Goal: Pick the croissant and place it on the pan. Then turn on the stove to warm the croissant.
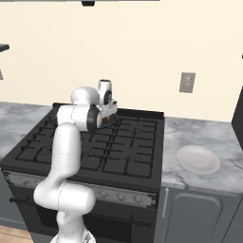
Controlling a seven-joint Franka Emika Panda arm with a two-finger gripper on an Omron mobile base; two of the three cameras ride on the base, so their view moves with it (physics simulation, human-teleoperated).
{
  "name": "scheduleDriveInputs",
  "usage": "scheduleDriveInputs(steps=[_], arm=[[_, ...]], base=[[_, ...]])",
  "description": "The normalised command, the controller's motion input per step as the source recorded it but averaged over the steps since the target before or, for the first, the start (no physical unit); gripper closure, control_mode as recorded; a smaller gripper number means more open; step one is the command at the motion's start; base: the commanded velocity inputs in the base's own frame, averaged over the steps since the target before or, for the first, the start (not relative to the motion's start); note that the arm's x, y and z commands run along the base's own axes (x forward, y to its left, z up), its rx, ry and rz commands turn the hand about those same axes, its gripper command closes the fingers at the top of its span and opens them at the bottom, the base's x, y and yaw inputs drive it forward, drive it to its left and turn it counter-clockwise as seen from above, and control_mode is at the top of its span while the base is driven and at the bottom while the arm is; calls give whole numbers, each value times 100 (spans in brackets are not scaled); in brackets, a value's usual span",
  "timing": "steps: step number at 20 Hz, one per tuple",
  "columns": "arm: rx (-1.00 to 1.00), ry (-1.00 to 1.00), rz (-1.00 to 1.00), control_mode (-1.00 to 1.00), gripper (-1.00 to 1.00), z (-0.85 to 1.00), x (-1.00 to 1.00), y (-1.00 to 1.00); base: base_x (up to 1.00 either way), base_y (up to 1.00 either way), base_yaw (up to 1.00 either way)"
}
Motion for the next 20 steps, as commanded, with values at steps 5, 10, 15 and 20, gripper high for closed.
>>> scheduleDriveInputs(steps=[5,10,15,20], arm=[[0,1,0,-100,100,-19,11,4],[0,0,0,-100,-100,-1,0,14],[0,-11,-1,-100,-100,2,-33,3],[3,-28,-4,-100,-100,14,-51,0]], base=[[0,0,0],[0,0,0],[0,0,0],[0,0,0]])
